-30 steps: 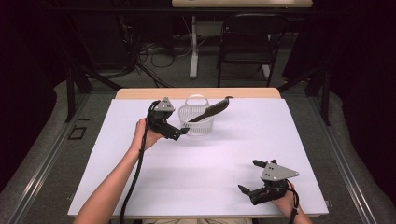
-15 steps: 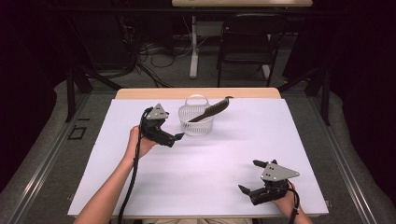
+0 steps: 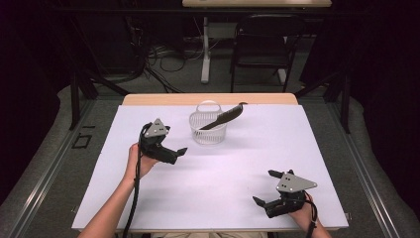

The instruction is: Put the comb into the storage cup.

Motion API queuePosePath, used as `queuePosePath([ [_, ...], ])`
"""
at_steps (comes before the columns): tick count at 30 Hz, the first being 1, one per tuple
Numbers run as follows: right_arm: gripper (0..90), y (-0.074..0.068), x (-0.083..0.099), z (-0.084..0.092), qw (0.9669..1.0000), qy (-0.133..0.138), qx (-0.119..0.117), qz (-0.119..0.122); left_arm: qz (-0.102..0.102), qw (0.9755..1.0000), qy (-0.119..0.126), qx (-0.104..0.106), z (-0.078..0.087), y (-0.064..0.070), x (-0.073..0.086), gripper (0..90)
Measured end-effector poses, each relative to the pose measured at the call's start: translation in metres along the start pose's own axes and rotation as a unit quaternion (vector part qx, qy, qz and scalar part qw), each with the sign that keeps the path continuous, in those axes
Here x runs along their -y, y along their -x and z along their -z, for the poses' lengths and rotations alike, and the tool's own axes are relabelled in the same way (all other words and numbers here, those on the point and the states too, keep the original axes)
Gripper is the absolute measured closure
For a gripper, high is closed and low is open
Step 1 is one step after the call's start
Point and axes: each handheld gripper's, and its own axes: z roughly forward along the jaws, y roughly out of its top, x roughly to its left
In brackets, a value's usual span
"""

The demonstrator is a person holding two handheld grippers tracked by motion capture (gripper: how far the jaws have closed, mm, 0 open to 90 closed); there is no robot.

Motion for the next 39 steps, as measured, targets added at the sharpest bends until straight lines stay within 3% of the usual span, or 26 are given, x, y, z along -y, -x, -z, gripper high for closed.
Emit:
queuePosePath([
  [14, 1.2, -0.002, 0.000, 0.000, 1.0000, -0.001, -0.002, 0.003, 0.004, 0.9997, 0.015, -0.019, 0.015, 0.010, 0.018, 0.1],
  [33, 1.2, -0.002, 0.000, 0.001, 1.0000, -0.002, -0.002, 0.003, 0.009, 0.9994, 0.022, -0.025, 0.031, 0.037, 0.048, 0.1],
  [39, 1.2, -0.002, 0.000, 0.001, 1.0000, -0.003, -0.003, 0.002, 0.023, 0.9989, 0.025, -0.031, 0.038, 0.038, 0.060, 0.1],
])
